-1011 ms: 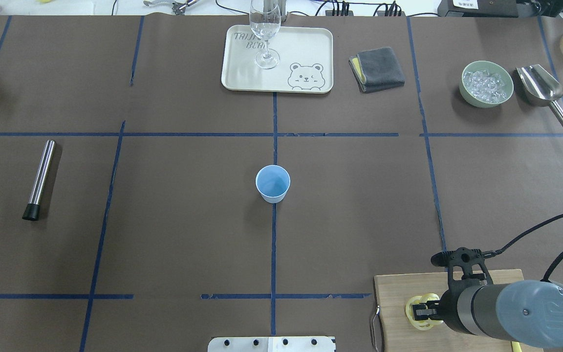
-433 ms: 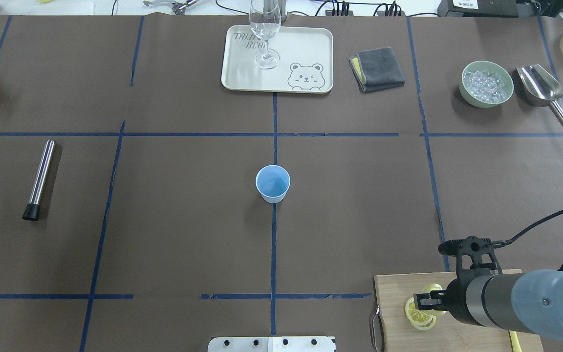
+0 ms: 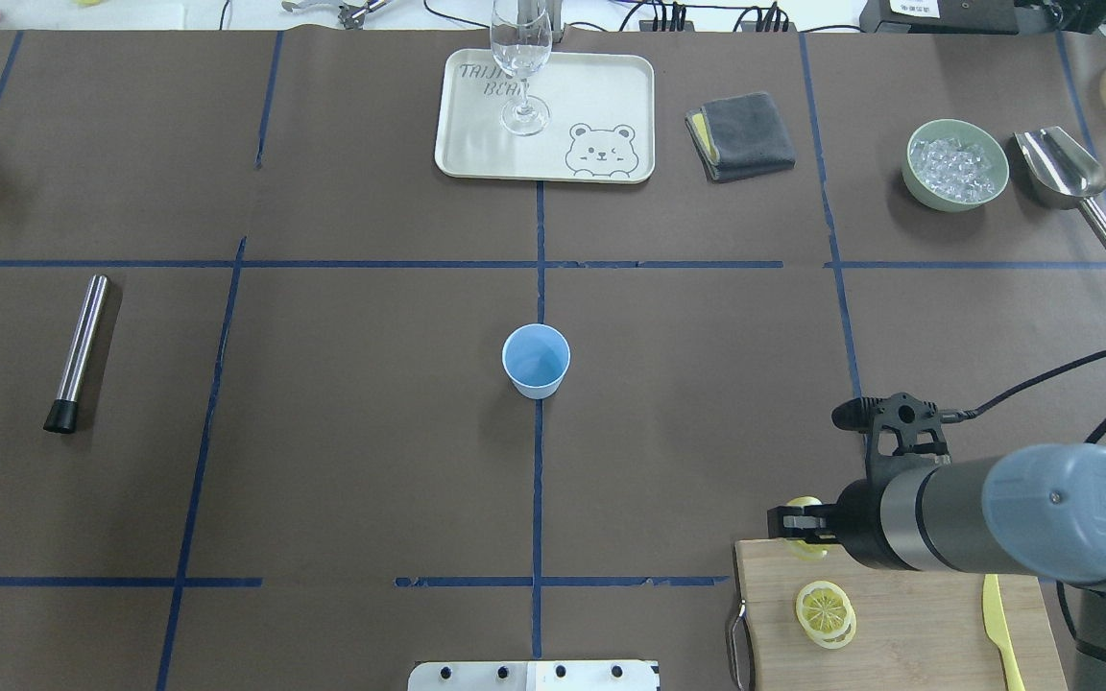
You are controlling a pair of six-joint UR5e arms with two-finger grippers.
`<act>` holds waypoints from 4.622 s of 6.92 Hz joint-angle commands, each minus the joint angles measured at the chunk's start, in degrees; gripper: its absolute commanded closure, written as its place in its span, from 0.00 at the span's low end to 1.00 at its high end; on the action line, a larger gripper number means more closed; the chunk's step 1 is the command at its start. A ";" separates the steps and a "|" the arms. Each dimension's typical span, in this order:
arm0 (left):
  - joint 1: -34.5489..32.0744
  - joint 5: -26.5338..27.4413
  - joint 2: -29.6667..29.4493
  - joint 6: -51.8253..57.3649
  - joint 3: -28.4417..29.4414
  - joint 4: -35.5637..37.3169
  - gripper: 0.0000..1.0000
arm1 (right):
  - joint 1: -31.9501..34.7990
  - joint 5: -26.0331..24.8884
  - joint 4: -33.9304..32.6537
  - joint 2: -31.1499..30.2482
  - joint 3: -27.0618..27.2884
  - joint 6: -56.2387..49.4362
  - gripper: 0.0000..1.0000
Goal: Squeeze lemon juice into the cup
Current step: 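Carry the lemon piece with the right gripper over the blue cup, then lower the lemon into the blue cup and open the right gripper, then raise the right gripper away while the left gripper grasps the metal rod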
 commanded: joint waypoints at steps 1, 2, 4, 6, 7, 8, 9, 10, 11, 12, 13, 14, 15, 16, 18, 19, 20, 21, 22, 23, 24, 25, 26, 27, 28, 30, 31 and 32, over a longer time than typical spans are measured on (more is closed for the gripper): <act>0.06 0.00 -0.07 -0.02 0.23 0.00 0.00 | 6.24 2.19 -15.72 22.65 -7.39 -0.14 0.47; 0.06 0.00 -0.07 -0.02 0.05 0.00 0.00 | 8.18 2.55 -17.37 29.40 -13.19 -0.14 0.47; -0.03 0.00 -0.07 -0.02 -0.30 -0.26 0.00 | 9.16 2.46 -16.94 40.22 -24.09 0.48 0.46; 0.06 0.00 -0.07 -0.11 0.14 -1.31 0.00 | 9.16 2.46 -16.86 45.18 -32.04 1.53 0.45; -0.03 0.00 -0.07 -0.19 -0.03 -1.75 0.00 | 9.08 2.46 -16.86 45.28 -32.58 1.53 0.45; -0.12 0.00 0.01 -0.19 -0.38 -1.76 0.00 | 9.08 2.55 -16.86 45.28 -33.63 1.53 0.45; -0.12 0.00 0.02 -0.19 -0.39 -1.76 0.00 | 8.99 2.64 -16.86 45.28 -33.64 1.62 0.43; -0.12 0.00 0.02 -0.11 -0.47 -1.76 0.00 | 8.64 2.64 -16.86 45.28 -33.99 1.62 0.42; -0.20 0.00 0.10 -0.11 -0.56 -1.76 0.00 | 8.64 2.64 -16.86 45.28 -34.08 1.62 0.40; -0.21 0.00 0.10 -0.11 -0.74 -1.76 0.00 | 8.20 2.64 -16.86 45.28 -34.43 1.62 0.34; -0.21 0.00 0.10 -0.11 -0.74 -1.76 0.00 | 8.02 2.64 -16.86 45.28 -34.52 1.62 0.27; -0.21 0.00 0.10 -0.28 -0.83 -1.76 0.00 | 7.85 2.64 -16.86 45.11 -34.52 1.53 0.19; -0.21 0.00 0.10 -0.37 -0.74 -1.76 0.00 | 7.58 2.64 -16.86 44.93 -34.95 1.45 0.14; -0.21 0.00 0.02 -0.54 -0.74 -1.67 0.00 | 7.67 2.72 -16.86 44.93 -34.96 1.18 0.04; 2.15 0.09 -0.33 -0.98 -0.04 -2.72 0.00 | 10.11 9.18 -17.03 43.89 -31.64 0.74 0.00; 3.91 0.09 -0.77 -10.38 -0.30 -3.86 0.00 | 12.31 11.32 -16.95 38.83 -26.66 -0.04 0.00; 11.93 0.61 -2.17 -20.05 0.14 -9.35 0.00 | 15.29 12.56 -16.86 32.52 -19.73 -5.18 0.00; 19.06 0.70 -3.83 -27.54 1.71 -13.15 0.00 | 19.58 16.31 -16.86 26.62 -15.57 -10.89 0.00; 19.83 0.62 -7.07 -34.40 4.33 -13.36 0.00 | 23.28 19.13 -16.77 22.47 -14.84 -15.99 0.00; 22.97 0.88 -8.50 -40.21 7.23 -13.36 0.00 | 25.40 19.16 -16.86 20.17 -14.39 -20.57 0.00; 27.61 3.66 -8.94 -41.14 8.56 -13.36 0.00 | 25.95 18.99 -16.86 19.45 -14.56 -22.79 0.00; 30.18 7.35 -10.25 -43.76 10.49 -13.27 0.00 | 25.78 18.98 -16.86 19.53 -14.57 -22.73 0.00; 30.81 7.64 -11.66 -45.01 11.90 -13.19 0.02 | 25.78 18.98 -16.86 19.36 -14.39 -22.73 0.00; 31.17 7.65 -12.02 -44.93 13.22 -13.36 0.06 | 25.78 18.90 -16.86 19.27 -14.48 -22.73 0.00; 32.13 8.60 -12.55 -44.76 13.50 -13.01 0.22 | 25.78 18.90 -16.86 19.18 -14.56 -22.73 0.00; 32.31 9.32 -12.47 -44.41 13.94 -12.83 1.00 | 25.78 18.90 -16.86 19.09 -14.48 -22.64 0.00; 32.23 9.23 -12.46 -44.32 12.89 -12.83 1.00 | 25.78 18.90 -16.86 19.09 -14.30 -22.29 0.00; 31.88 8.88 -12.55 -44.23 9.14 -12.49 1.00 | 25.78 18.90 -16.77 19.01 -14.22 -22.20 0.00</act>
